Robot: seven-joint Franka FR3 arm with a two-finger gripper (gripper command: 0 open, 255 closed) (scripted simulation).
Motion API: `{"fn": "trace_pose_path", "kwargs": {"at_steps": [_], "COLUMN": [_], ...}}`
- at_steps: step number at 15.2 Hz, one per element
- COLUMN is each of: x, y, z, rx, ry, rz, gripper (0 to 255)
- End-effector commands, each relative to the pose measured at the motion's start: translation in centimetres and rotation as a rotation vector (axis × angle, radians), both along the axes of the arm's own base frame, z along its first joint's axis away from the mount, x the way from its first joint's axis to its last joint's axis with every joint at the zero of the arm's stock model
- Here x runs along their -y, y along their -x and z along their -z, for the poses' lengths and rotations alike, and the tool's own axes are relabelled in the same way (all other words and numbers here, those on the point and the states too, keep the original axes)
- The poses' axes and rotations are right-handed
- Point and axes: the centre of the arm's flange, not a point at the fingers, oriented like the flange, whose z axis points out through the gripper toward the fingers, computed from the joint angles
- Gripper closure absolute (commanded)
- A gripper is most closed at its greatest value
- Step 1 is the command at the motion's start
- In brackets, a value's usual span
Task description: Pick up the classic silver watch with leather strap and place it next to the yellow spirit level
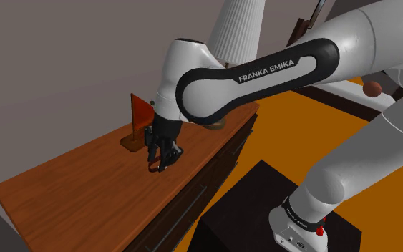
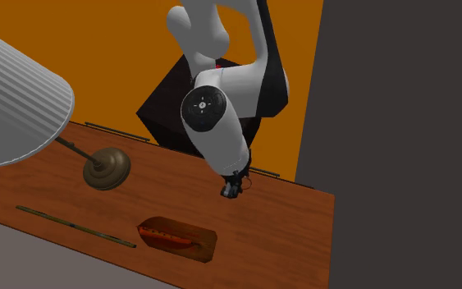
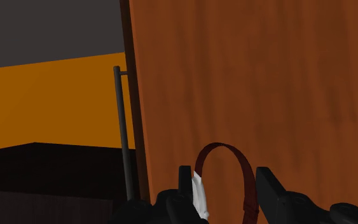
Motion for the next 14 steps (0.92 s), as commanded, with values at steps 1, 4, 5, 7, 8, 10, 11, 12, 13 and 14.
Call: {"fn": "trace_pose_path", "kwargs": {"at_steps": [1, 4, 5, 7, 8, 10, 11, 12, 13, 14], "x": [0.0, 0.0, 0.0, 0.0, 1.2, 3.5, 4.7, 5.9, 7.1, 8.3], "y": [0.1, 0.1, 0.1, 0.1, -0.5, -1.6, -2.2, -2.8, -3.4, -3.9], "z": [-1.0, -2.6, -3.2, -4.1, -4.1, -4.1, -4.1, -4.2, -4.2, -4.2], "rx": [-0.001, -0.001, -0.001, -0.001, -0.001, -0.001, -0.001, -0.001, -0.001, -0.001], "ry": [0.0, 0.0, 0.0, 0.0, 0.0, 0.0, 0.0, 0.0, 0.0, 0.0], "rz": [0.0, 0.0, 0.0, 0.0, 0.0, 0.0, 0.0, 0.0, 0.0, 0.0], "gripper": [255, 255, 255, 255, 255, 255, 255, 255, 255, 255]}}
